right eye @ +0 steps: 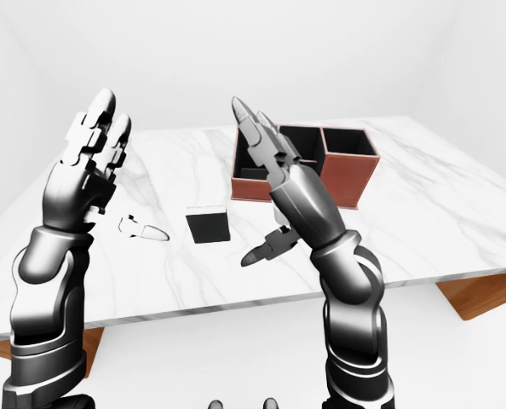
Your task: Pick up the book and place it in the caddy.
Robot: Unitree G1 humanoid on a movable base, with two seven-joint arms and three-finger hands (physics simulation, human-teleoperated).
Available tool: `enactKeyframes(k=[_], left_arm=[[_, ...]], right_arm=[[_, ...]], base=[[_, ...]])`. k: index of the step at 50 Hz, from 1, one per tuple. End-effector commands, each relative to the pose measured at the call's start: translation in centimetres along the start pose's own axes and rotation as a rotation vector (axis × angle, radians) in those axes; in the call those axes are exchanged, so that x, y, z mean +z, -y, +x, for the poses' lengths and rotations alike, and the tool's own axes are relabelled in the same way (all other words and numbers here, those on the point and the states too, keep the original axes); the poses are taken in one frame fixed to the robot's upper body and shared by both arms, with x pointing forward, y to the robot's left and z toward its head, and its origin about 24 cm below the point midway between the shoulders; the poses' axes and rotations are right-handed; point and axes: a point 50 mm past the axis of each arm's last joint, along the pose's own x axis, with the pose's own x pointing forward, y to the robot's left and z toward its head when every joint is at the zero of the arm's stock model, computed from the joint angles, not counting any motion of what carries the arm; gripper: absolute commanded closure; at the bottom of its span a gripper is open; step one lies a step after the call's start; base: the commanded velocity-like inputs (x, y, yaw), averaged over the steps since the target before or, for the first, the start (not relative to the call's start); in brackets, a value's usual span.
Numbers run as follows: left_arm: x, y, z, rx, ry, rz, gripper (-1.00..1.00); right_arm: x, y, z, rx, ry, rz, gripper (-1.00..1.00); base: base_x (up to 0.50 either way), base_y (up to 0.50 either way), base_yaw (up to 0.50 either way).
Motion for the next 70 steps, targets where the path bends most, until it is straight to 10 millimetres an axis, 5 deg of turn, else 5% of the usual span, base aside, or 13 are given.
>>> enactKeyframes(k=[1,25,70], left_arm=[[0.2,-0.1,0.0,0.004,0.01,-0.001,-1.0],[0.0,-0.4,-0.3,0.018,-0.001,-0.005,-1.0],[0.6,-0.6,-0.4,0.023,0.025,0.006,-1.0]], right_arm=[[0.1,-0.1,0.1,0.005,-0.003,-0.019,-1.0],[-0.3,-0.5,-0.1,0.007,-0.023,0.01,-1.0],[-1.0,-1.1,-0.3,0.012,-0.061,0.027,-1.0]], base=[[0.0,0.0,0.0],[0.01,0.0,0.0],[0.25,-0.02,0.0]])
